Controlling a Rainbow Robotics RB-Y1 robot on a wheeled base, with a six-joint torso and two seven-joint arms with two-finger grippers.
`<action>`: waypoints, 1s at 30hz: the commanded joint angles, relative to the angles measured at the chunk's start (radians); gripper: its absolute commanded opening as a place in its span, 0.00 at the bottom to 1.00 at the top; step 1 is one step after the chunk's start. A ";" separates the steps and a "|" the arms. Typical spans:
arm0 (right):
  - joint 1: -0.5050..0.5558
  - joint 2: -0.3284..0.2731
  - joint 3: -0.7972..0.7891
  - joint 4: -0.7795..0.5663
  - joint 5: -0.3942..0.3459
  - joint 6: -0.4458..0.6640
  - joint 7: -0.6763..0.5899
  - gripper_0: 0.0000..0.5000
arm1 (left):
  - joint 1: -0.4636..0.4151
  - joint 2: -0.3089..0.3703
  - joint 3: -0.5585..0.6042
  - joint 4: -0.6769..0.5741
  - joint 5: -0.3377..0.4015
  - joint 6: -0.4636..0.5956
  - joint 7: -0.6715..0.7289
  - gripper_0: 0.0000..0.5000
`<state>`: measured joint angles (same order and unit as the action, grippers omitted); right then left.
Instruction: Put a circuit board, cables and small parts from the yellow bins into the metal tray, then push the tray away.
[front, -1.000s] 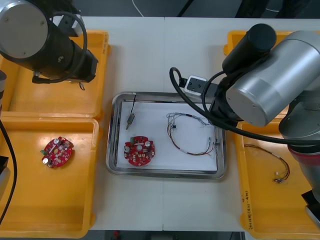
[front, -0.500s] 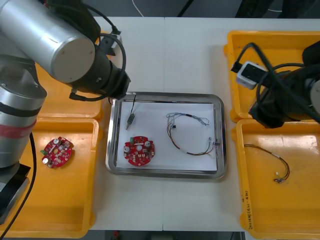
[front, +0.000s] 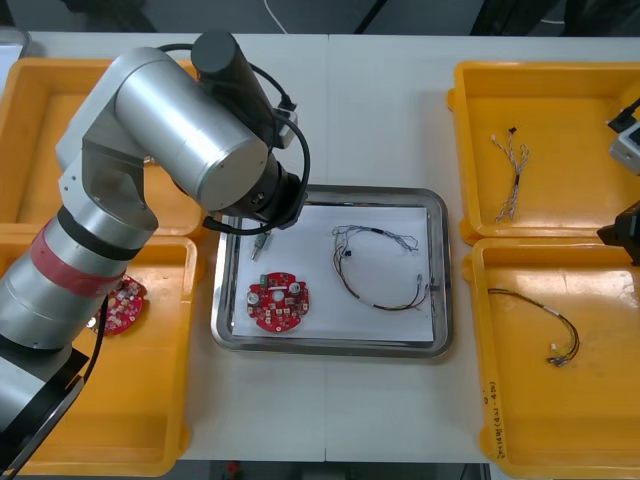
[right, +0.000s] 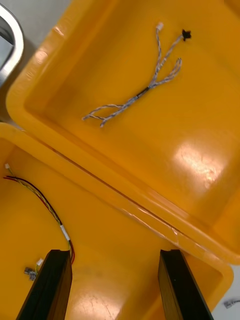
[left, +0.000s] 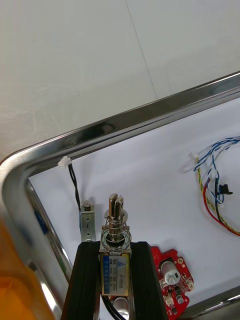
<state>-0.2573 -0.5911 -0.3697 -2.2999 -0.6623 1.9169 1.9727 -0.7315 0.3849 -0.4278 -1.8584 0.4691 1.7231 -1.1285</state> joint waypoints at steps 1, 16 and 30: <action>0.050 -0.030 -0.052 -0.032 0.015 0.003 -0.110 1.00 | 0.007 -0.037 -0.049 0.042 -0.018 -0.049 0.105 0.00; 0.176 -0.007 -0.101 -0.038 0.018 0.003 -0.436 1.00 | 0.007 -0.049 -0.123 0.168 -0.009 -0.148 0.142 0.00; 0.224 0.011 -0.129 -0.038 -0.011 0.003 -0.489 1.00 | 0.030 -0.047 -0.144 0.212 -0.027 -0.209 0.156 0.01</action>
<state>-0.0583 -0.5899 -0.4595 -2.3049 -0.6597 1.9169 1.5045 -0.7268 0.3615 -0.5591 -1.6356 0.4596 1.5379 -1.0543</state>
